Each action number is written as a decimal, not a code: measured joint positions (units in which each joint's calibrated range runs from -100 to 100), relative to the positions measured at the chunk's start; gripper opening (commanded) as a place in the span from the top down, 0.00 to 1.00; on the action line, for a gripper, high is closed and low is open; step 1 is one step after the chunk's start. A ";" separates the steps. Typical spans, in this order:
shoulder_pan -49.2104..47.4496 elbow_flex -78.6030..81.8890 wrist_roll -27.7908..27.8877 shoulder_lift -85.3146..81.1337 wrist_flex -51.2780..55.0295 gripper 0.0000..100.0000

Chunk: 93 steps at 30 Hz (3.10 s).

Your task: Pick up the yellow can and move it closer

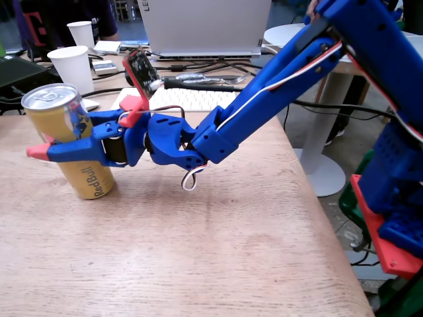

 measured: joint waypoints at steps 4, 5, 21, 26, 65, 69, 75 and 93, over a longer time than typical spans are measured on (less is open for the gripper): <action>-0.09 0.00 0.00 0.00 0.00 0.81; -0.09 0.00 0.00 0.00 0.00 0.81; -3.95 7.75 -0.29 -25.08 25.42 0.81; -9.11 29.31 -0.39 -43.49 28.24 0.81; -17.85 95.04 -0.10 -134.28 28.74 0.80; -17.75 95.04 -0.10 -134.89 33.95 0.80; -16.72 95.04 -0.20 -141.29 50.93 0.80; -16.53 95.04 -0.39 -141.72 67.58 0.80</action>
